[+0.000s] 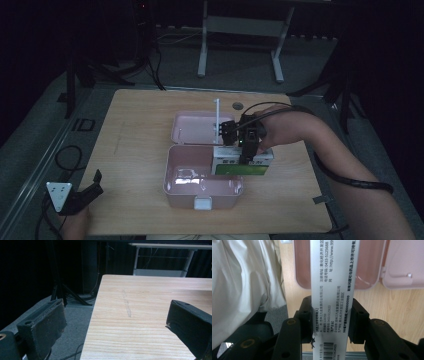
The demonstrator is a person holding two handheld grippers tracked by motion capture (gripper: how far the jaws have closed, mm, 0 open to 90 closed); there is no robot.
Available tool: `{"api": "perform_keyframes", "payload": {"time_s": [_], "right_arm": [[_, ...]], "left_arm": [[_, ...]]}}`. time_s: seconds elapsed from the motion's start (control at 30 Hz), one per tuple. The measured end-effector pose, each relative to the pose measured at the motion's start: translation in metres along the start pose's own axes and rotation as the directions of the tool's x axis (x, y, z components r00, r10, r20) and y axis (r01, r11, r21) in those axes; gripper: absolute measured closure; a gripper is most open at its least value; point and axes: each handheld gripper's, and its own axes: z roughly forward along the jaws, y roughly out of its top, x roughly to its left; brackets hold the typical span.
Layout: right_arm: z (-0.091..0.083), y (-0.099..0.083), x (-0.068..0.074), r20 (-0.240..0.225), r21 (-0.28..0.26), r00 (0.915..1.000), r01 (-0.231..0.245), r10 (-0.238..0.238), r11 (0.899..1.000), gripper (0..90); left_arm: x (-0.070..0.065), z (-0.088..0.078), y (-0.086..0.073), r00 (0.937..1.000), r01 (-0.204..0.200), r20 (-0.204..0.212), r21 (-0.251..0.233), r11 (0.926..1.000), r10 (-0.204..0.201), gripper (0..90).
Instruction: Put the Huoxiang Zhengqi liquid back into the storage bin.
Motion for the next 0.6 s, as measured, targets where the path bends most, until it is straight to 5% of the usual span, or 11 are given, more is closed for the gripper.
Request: {"api": "perform_keyframes", "payload": {"time_s": [0.6], "right_arm": [[0.018, 0.055, 0.005, -0.022, -0.002, 0.9967, 0.079, -0.079, 0.997, 61.9]], "left_arm": [[0.000, 0.000, 0.000, 1.0000, -0.004, 0.004, 0.001, 1.0000, 0.004, 2.7]]}}
